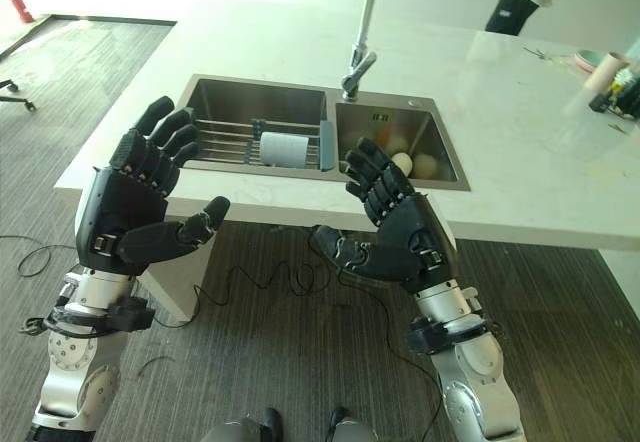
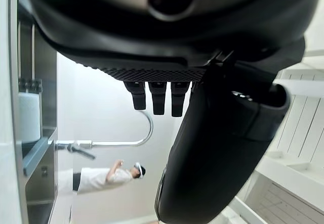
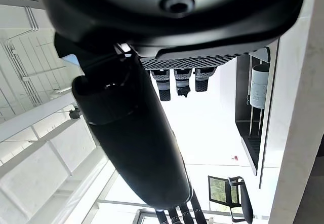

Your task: Place the dishes in the dishwasher.

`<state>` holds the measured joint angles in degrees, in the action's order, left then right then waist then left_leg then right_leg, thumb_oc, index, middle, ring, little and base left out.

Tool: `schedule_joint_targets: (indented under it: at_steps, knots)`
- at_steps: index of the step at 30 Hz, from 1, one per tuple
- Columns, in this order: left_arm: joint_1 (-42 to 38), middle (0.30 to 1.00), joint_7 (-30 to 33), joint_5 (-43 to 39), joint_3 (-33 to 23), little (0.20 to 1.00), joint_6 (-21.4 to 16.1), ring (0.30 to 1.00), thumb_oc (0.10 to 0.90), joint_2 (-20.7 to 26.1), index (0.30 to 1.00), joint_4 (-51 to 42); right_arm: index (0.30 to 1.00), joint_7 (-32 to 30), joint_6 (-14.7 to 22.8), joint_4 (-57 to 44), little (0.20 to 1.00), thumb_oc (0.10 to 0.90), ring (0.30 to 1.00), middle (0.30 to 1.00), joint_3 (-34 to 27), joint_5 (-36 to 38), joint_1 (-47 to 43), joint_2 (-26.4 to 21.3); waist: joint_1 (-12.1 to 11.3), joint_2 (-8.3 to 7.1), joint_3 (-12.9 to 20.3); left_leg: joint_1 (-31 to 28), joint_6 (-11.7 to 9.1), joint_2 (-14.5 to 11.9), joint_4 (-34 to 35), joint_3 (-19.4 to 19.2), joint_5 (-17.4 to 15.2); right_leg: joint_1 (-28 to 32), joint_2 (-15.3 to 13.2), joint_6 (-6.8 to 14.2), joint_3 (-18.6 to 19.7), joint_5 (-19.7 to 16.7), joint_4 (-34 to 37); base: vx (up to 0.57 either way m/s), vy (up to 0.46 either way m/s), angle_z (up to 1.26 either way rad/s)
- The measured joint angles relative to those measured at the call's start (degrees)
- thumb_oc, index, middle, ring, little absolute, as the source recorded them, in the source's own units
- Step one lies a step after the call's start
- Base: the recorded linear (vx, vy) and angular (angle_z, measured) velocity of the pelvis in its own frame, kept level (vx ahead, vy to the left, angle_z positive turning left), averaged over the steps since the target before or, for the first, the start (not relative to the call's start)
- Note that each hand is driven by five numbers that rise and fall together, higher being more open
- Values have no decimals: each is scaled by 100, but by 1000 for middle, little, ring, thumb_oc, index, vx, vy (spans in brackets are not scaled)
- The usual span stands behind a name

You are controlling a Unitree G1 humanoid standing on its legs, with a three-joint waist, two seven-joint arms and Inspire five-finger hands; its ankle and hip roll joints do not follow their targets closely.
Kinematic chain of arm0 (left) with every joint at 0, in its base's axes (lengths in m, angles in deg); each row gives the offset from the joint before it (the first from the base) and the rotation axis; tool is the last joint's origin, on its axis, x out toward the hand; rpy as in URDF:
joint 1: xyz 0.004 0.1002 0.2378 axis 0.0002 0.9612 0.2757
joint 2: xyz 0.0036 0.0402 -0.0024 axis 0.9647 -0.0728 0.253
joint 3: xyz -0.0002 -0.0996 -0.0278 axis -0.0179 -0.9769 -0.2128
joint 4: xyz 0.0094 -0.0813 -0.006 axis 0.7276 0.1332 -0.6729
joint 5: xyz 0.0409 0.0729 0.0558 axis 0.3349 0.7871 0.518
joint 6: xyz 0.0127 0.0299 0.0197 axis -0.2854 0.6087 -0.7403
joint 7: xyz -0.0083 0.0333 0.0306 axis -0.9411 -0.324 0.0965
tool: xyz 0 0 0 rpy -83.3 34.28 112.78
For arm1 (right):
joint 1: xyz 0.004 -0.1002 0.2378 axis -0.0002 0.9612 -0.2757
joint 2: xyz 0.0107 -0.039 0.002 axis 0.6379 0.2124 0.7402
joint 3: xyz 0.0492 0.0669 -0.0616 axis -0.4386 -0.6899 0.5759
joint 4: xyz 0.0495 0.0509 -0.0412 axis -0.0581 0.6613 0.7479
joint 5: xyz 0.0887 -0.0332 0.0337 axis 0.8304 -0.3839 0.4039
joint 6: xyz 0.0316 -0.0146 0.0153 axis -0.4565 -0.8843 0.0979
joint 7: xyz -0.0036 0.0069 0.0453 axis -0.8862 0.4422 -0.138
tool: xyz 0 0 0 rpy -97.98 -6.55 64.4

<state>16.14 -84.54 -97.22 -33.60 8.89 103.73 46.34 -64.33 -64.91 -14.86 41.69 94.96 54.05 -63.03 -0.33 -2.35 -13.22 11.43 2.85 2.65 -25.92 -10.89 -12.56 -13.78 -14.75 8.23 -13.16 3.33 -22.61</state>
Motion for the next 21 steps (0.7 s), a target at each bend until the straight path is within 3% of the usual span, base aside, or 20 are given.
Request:
schedule_joint_targets:
  at_steps: [1,3,5,7,10,11,15,16,17,18,19,21]
  knots:
    - [44,900,-26,-24,-92,900,27,900,800,-37,900,49,900,15,-10,22,900,800,900,900,23,-2,12,22,-107,2,-58,-19,115,7,-92,-155,-101,-215,-129,58,139,17,-86,262,-220,-63]
    - [111,900,-169,-379,-94,900,117,900,800,-55,900,57,900,57,-17,7,900,800,900,900,8,0,82,14,-116,40,-79,-52,145,30,134,-151,-132,-545,-213,107,290,-22,5,252,-212,-36]
    - [125,900,-366,-574,-72,900,179,900,800,-50,900,47,900,69,-22,7,900,800,900,900,7,-1,94,48,-76,36,-77,-167,104,31,380,9,-40,-523,-63,105,357,-22,294,295,-275,-5]
    - [233,900,-378,-681,-78,900,202,900,800,-54,900,-56,900,133,-29,-32,900,800,900,900,19,-2,98,45,-17,-83,-30,-308,15,20,374,89,-67,-355,125,82,580,-17,204,317,-305,21]
    - [460,900,-392,-778,-39,900,202,900,800,-89,900,-229,900,146,-84,-95,900,800,900,900,-19,-2,84,-37,6,-13,25,-485,-302,-276,384,217,-103,-154,400,-350,365,-160,165,350,-349,15]
    - [505,900,-409,-915,-37,900,212,900,800,-170,900,-252,900,162,-92,-93,900,800,900,900,-37,-1,110,-132,24,28,53,-642,-439,-418,515,327,9,31,554,-543,194,-31,152,308,-282,20]
    - [516,900,-527,-1168,-42,900,211,900,800,-276,900,-429,900,262,-121,-87,900,800,900,900,-377,0,164,-315,2,3,189,-1217,-698,-657,1203,496,396,321,826,-927,-70,462,12,255,-248,17]
    - [556,900,-558,-1301,-36,900,211,900,800,-351,900,-460,900,268,-143,-77,900,800,900,900,-436,2,188,-328,-79,-67,182,-1031,-857,-641,766,526,691,381,816,-1030,-62,507,-3,202,-178,11]
    - [544,900,-636,-1368,-53,900,213,900,800,-480,900,-470,900,296,-159,-85,900,800,900,900,-496,-1,305,-315,-139,-271,147,-453,-1004,-519,-361,589,1095,500,651,-1140,-15,593,86,202,-27,-10]
    - [703,900,-695,-1428,-116,900,176,900,800,-772,900,-512,900,320,-243,-67,900,800,900,900,-508,-3,342,-266,-271,-290,117,89,-850,-513,-1111,544,882,741,681,-1138,6,595,294,230,44,-1]
    - [774,900,-763,-1527,-136,900,183,900,800,-788,900,-493,900,314,-260,-65,900,800,900,900,-478,-3,343,-209,-271,-273,119,228,-719,-532,-837,441,736,906,730,-1085,-90,647,393,198,123,-22]
    - [925,900,-889,-1586,-217,900,103,900,800,-773,900,-502,900,281,-268,-48,900,800,900,900,-296,-4,224,-195,-283,-144,141,111,-539,-668,553,64,859,1218,932,-1053,-382,678,580,159,190,-9]
